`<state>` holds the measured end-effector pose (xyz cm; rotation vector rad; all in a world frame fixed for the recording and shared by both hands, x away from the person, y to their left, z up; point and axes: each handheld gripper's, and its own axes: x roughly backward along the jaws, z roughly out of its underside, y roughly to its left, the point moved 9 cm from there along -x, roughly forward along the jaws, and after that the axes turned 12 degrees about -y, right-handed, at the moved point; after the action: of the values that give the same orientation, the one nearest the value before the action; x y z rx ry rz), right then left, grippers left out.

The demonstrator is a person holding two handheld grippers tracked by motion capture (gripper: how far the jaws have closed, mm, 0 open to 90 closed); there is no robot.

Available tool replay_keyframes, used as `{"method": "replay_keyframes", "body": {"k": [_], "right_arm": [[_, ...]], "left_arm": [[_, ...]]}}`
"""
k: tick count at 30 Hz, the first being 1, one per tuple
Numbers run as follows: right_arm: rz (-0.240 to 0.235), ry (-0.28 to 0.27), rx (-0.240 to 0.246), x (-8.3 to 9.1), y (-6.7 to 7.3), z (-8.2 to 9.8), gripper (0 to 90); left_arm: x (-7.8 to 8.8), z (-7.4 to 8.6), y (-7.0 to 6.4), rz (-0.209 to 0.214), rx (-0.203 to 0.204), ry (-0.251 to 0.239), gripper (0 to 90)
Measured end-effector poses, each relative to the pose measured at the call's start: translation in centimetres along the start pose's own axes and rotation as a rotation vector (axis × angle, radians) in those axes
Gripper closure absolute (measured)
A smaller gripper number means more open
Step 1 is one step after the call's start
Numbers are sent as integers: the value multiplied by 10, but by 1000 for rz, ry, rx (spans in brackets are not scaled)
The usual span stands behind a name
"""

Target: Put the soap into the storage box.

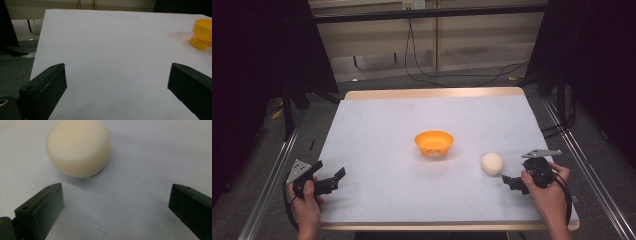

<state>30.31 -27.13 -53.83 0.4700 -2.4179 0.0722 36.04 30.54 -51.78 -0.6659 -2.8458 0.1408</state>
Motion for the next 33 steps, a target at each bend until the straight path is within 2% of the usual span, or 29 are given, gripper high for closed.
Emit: {"method": "replay_keyframes", "body": {"k": [6,12,16,33], "right_arm": [[-17,20,-17,-6,7,-5,0],[-32,41,-7,-11,14,-11,0],[-39,55,-8,-15,19,-15,0],[-76,67,-5,-28,39,-29,0]], "left_arm": [[0,0,0,1,-2,2,20],[0,0,0,-1,-12,7,20],[-1,1,-2,3,-5,10,20],[-1,1,-2,6,-11,14,20]]}}
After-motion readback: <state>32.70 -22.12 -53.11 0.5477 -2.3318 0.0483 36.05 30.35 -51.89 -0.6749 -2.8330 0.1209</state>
